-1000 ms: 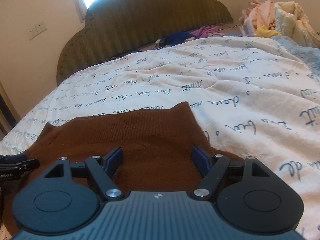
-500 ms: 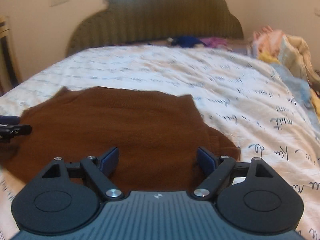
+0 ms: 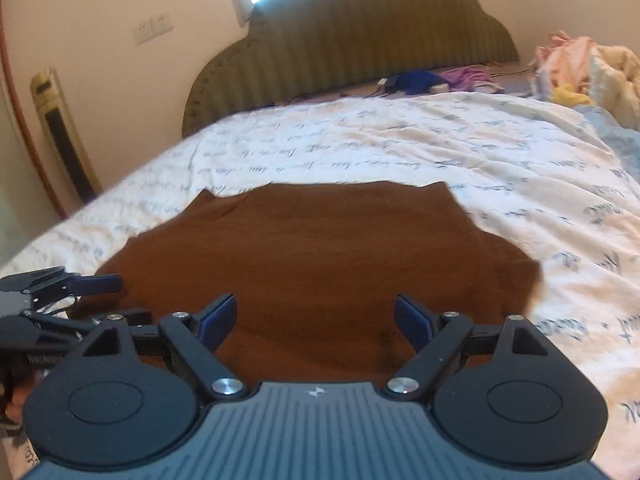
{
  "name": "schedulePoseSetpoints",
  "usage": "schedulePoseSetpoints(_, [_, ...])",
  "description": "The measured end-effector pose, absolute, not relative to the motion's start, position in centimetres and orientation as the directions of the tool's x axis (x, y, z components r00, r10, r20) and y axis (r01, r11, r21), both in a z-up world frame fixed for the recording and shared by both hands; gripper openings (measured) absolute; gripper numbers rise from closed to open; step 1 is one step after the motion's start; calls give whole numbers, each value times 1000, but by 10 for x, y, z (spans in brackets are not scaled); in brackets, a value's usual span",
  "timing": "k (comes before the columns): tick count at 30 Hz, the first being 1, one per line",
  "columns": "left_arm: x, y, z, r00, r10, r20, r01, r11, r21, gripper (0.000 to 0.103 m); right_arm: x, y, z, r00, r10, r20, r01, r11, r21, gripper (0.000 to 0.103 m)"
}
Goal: Fold small clothes
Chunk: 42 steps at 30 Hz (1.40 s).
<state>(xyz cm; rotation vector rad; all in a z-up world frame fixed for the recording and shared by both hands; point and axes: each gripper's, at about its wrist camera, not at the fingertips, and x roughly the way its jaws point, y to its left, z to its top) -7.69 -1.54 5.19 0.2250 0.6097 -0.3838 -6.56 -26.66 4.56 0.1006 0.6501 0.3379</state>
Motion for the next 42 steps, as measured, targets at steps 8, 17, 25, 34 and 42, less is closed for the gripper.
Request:
schedulePoseSetpoints(8, [-82, 5, 53, 745, -268, -611, 391, 918, 73, 68, -66, -246, 8, 709, 253, -658, -341, 940, -5, 99])
schedulePoseSetpoints(17, [-101, 55, 52, 729, -278, -626, 280, 955, -97, 71, -103, -271, 4, 718, 239, -654, -337, 941, -27, 100])
schedulePoseSetpoints(25, [-109, 129, 43, 707, -422, -568, -82, 749, -658, 81, -115, -273, 39, 750, 339, -568, -317, 938, 140, 100])
schedulePoseSetpoints(34, [-82, 142, 31, 810, -289, -510, -312, 524, -792, 71, -110, -246, 50, 729, 395, -559, -368, 915, 167, 100])
schedulePoseSetpoints(42, [-66, 128, 43, 801, -207, -562, -288, 690, -664, 14, -86, -245, 68, 680, 519, -519, -381, 854, 355, 100])
